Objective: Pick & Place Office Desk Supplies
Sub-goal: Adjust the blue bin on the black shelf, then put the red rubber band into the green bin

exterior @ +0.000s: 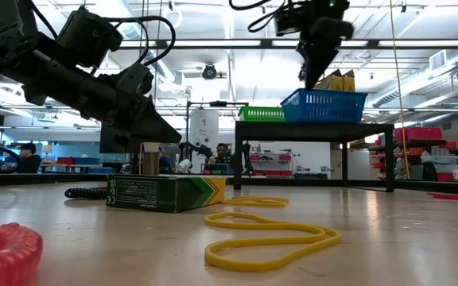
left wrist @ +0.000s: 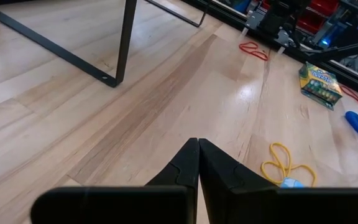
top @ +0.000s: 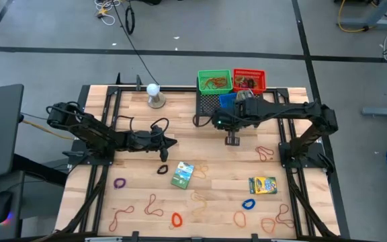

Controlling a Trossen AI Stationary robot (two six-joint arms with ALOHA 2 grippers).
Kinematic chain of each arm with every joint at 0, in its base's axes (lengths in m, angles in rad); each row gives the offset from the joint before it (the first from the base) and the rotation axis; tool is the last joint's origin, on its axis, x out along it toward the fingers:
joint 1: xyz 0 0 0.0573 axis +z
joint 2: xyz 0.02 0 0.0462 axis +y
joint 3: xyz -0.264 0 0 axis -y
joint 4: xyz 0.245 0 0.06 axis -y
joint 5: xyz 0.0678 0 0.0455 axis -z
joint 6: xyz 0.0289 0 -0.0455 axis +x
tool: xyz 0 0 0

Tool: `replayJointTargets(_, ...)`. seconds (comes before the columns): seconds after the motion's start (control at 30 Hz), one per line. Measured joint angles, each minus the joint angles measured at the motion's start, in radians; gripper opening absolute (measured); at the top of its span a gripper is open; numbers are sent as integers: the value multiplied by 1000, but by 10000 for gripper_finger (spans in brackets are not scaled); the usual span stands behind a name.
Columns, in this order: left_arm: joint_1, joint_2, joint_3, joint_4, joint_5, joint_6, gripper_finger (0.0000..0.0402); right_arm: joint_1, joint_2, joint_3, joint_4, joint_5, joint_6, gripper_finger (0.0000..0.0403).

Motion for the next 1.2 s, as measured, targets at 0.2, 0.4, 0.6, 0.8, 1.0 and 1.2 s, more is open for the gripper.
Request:
replayJointTargets(0.2,0,0,0,-1,0,0,14,-40,0,0,22,5,-35,3)
replayJointTargets(0.4,0,0,0,-2,0,1,14,-68,0,0,63,40,-52,6)
replayJointTargets(0.6,0,0,0,-9,0,-3,14,-89,0,0,142,42,-51,8)
replayJointTargets(0.8,0,0,0,-11,0,-9,14,-104,0,0,146,42,-47,8)
replayJointTargets(1.0,5,0,0,-20,11,-75,14,-49,-30,0,184,48,-9,8)
replayJointTargets(1.2,21,0,0,-26,55,-84,14,137,-47,-18,255,48,243,4)
